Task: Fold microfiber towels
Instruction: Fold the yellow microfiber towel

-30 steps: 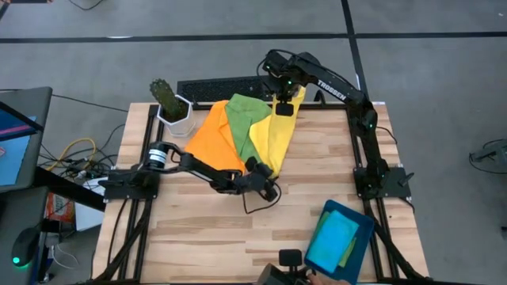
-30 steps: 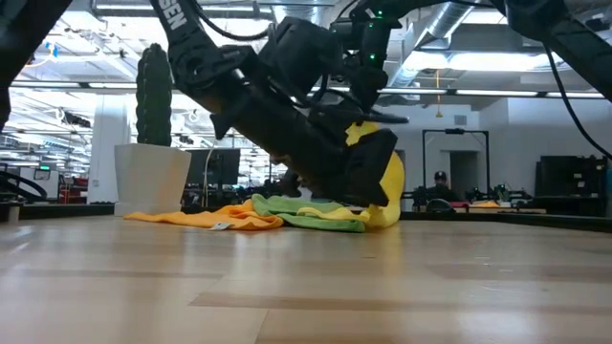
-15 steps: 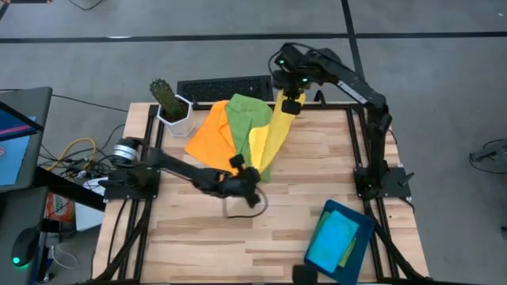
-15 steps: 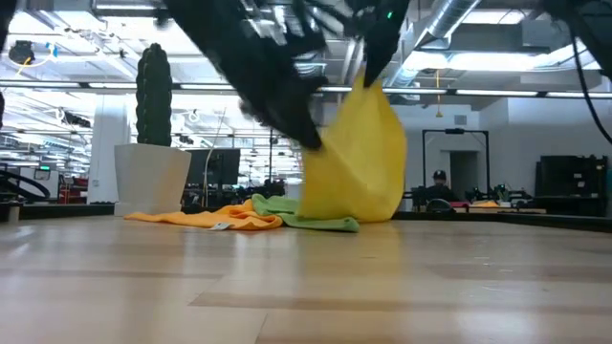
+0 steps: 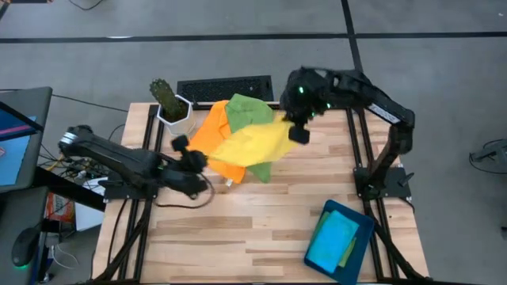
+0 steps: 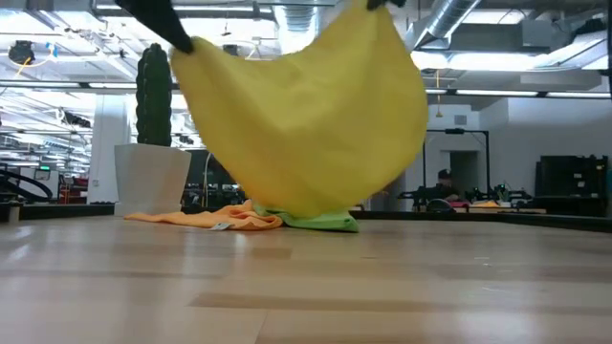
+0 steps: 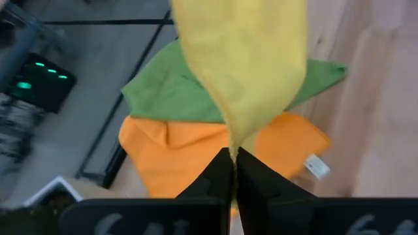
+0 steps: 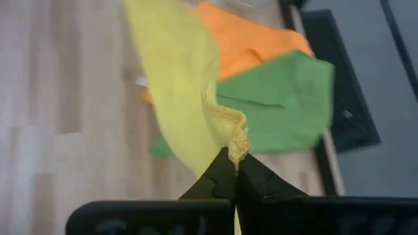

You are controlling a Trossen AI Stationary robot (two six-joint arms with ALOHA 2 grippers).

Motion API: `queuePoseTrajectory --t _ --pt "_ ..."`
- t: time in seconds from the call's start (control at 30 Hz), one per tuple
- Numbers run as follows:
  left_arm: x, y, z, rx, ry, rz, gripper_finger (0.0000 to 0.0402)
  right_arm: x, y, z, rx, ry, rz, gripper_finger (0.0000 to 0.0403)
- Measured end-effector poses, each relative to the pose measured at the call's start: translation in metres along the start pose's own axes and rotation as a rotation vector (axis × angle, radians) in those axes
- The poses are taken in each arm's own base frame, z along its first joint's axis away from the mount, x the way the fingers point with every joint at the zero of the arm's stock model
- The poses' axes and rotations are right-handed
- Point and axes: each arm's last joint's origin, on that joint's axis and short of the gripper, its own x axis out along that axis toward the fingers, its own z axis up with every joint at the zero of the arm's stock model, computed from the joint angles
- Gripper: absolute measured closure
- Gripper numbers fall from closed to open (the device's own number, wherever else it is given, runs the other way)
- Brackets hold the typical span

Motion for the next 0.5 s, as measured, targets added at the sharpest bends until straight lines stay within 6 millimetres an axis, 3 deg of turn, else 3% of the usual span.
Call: queuePoseTrajectory --t 0.27,0.5 --pt "-0.043 0.048 -0.020 -0.120 -0.020 -0.196 0.0401 0.019 0.081 -0.012 -0.114 -0.064 0.077 0.0384" --pt "-0.055 0.060 -0.033 -0.157 0.087 -0.396 0.0401 0.049 0.127 -0.050 -0.136 -0.152 -0.031 0.0382"
